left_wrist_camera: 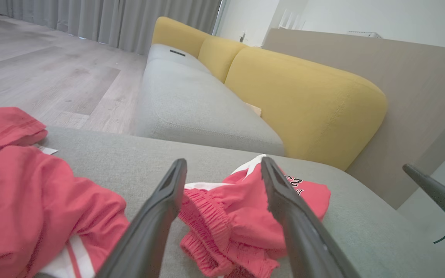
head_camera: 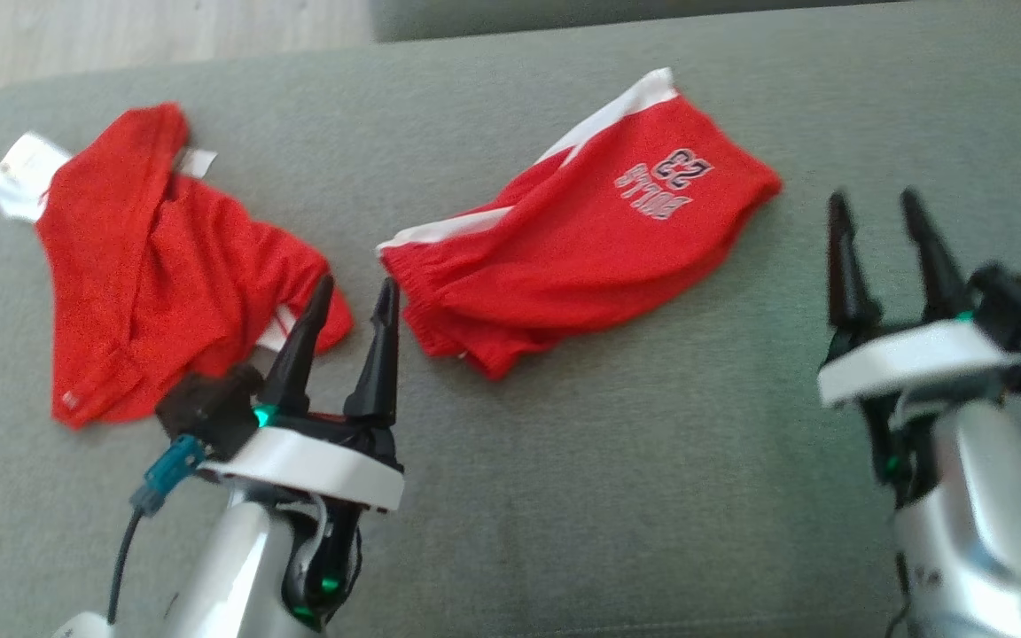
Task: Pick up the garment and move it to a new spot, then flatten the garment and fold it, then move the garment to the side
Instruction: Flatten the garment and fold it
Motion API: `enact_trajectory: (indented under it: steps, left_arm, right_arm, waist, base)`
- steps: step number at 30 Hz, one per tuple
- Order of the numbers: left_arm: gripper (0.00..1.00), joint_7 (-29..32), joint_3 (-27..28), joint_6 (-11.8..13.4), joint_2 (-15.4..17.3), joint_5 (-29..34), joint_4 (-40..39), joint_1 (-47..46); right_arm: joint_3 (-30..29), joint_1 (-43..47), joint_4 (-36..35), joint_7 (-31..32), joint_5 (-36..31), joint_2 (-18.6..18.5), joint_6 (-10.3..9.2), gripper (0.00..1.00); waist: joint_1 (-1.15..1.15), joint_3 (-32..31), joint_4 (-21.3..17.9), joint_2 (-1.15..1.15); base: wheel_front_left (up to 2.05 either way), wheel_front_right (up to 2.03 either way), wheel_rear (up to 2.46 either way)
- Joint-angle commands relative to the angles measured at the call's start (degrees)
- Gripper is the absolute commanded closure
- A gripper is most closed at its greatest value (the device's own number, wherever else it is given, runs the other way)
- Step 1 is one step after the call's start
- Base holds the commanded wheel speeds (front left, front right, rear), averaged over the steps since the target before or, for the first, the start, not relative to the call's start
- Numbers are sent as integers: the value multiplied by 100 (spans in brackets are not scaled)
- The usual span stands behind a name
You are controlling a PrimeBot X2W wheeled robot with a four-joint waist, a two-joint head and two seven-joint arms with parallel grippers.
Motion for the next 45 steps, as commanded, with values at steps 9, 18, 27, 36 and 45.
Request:
enact_trajectory:
  steps: [9,18,27,36,45]
  left_arm:
    - [0,-29,-101,21,42,-187,-204,-404]
    - [0,-29,-263,60,42,-347,-258,-451]
    - [0,-29,-362,105,42,-443,-282,-512]
    - [0,-29,-376,127,42,-461,-340,-579]
    - [0,-29,-234,61,42,-316,-263,-570]
  right_arm:
    - [-744,-1049,684,490,-571,79,39,0]
    - [-1629,-1598,1730,1004,-1331,81,39,0]
    - [-2152,-2009,2808,1240,-1183,81,39,0]
    - [-1985,-2367,3190,1134,-992,81,39,0]
    - [-1694,-2806,3830,602,-791,82,39,100]
  waist:
    - [0,365,765,0]
    - [0,589,1230,0]
    - [0,658,1417,0]
    - [0,817,1396,0]
    - [0,893,1198,0]
  base:
    - [0,0,0]
    - [0,0,0]
    - [0,0,0]
    - [0,0,0]
    - [0,0,0]
